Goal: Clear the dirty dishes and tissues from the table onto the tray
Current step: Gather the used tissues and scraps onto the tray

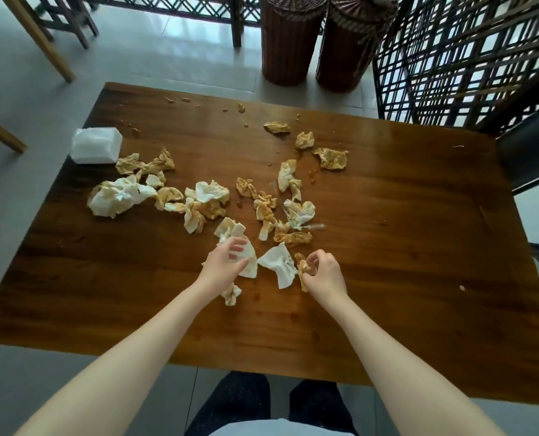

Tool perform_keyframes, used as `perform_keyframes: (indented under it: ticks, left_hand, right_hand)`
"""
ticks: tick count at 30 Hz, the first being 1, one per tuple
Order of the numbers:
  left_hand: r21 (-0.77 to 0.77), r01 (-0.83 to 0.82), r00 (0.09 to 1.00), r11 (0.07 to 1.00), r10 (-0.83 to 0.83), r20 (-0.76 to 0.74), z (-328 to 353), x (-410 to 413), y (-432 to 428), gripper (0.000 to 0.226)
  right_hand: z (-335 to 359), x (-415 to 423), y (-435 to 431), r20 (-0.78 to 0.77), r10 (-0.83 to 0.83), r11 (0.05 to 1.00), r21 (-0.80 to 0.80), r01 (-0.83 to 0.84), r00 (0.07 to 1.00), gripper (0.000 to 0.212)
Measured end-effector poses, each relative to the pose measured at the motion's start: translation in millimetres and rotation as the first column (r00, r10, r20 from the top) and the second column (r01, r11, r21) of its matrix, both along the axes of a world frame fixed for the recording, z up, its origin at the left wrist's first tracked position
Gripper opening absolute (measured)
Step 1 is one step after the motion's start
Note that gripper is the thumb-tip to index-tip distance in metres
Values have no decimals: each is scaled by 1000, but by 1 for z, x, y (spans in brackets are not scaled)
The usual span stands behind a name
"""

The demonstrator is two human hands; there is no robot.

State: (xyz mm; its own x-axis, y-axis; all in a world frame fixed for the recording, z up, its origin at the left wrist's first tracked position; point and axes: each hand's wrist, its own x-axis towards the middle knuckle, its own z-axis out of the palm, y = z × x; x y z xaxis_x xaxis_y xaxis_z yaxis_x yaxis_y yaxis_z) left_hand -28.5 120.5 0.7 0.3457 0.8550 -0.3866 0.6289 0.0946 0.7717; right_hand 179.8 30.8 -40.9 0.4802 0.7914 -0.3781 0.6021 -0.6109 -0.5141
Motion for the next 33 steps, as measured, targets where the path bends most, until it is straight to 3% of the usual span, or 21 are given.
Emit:
perform_keyframes:
  ticks: [4,8,19,26,33]
  left_hand:
    - [14,-12,1000,1000,13,-12,0,-16,-2,37]
    - [10,-51,998,999,51,-21,-1,-32,-3,39]
    - [43,-85,996,995,86,-38,-2,-61,2,39]
    - [33,-86,995,996,87,-40,-4,-60,9,38]
    - [24,-89,995,996,90,-46,-4,-64,12,39]
  right_hand:
    - [-11,-27,3,-47,70,998,5,-70,996,69]
    - [-20,-52,4,2,56,998,-10,-56,998,91]
    - [-27,-61,18,-9,51,971,234,-47,999,52]
    - [-12,-49,25,1,-5,915,404,4,1000,51]
    - [-9,-24,71,-47,-27,921,387,43,999,62]
